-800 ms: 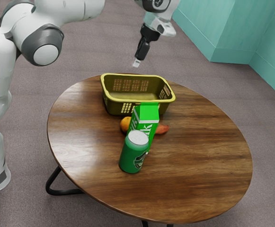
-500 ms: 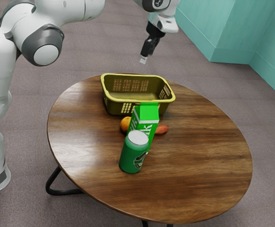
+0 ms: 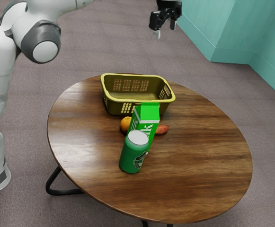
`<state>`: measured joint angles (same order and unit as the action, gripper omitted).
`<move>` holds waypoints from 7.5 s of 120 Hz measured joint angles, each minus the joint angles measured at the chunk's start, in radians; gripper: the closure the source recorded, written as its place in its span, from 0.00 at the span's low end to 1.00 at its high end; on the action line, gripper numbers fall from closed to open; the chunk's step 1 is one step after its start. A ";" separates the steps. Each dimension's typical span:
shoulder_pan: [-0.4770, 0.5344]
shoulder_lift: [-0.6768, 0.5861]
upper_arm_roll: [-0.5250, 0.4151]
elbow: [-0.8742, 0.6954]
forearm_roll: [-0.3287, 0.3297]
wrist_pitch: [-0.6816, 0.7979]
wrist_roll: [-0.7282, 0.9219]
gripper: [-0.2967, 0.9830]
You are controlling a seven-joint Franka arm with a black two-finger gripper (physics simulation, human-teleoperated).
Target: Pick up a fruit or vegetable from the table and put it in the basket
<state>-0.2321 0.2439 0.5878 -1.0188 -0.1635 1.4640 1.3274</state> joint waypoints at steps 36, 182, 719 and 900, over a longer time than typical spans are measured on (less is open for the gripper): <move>-0.103 0.003 -0.005 -0.064 -0.022 -0.052 0.085 0.23; -0.260 0.090 -0.003 -0.283 0.033 0.094 -1.242 0.23; -0.155 0.075 -0.161 -0.588 -0.061 0.365 -1.423 0.23; -0.159 0.104 -0.164 -0.636 -0.051 0.408 -1.467 0.64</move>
<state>-0.3914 0.3475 0.4234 -1.6546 -0.2147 1.8722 -0.1393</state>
